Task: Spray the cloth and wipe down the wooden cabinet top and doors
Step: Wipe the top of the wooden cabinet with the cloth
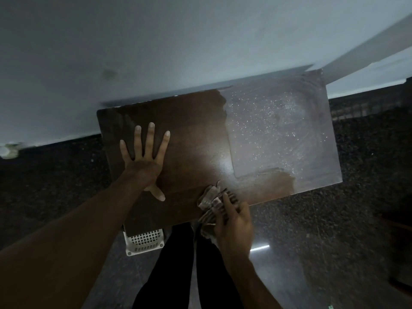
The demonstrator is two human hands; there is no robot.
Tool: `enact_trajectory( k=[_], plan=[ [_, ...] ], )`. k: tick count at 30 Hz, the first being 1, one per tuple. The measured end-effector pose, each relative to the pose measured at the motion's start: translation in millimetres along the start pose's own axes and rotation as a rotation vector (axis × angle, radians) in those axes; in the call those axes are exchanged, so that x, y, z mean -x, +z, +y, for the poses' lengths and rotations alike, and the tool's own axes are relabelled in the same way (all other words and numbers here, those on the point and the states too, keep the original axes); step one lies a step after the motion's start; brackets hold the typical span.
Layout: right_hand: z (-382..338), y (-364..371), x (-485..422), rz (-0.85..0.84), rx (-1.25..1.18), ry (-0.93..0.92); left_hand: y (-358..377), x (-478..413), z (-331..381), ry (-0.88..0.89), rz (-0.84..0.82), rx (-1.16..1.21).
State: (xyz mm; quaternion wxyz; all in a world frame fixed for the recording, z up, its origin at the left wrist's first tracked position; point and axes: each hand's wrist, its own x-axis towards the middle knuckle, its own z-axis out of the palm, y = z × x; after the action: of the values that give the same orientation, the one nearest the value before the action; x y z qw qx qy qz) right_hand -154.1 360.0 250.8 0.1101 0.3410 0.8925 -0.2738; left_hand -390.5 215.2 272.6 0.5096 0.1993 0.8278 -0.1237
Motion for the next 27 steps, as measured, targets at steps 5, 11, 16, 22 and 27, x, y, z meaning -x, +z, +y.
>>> enact_trajectory(
  k=[5, 11, 16, 22, 27],
  plan=[
    [31.1, -48.0, -48.0, 0.04, 0.101, -0.051, -0.1, -0.4, 0.6, 0.005, 0.002, -0.002],
    [53.5, -91.6, -127.5, 0.246, 0.142, 0.16, 2.0, -1.8, -0.7, 0.015, 0.01, -0.003],
    [20.5, -72.2, -99.4, 0.208, 0.052, 0.181, 0.3, -1.7, 0.1, 0.001, 0.003, -0.019],
    [-19.2, -22.5, -22.9, -0.057, -0.068, -0.068, 0.0, -0.5, 1.2, -0.004, -0.002, -0.029],
    [6.1, -52.5, -54.9, -0.119, -0.033, -0.169, -1.9, -0.5, 2.5, -0.007, -0.008, -0.033]
  ],
)
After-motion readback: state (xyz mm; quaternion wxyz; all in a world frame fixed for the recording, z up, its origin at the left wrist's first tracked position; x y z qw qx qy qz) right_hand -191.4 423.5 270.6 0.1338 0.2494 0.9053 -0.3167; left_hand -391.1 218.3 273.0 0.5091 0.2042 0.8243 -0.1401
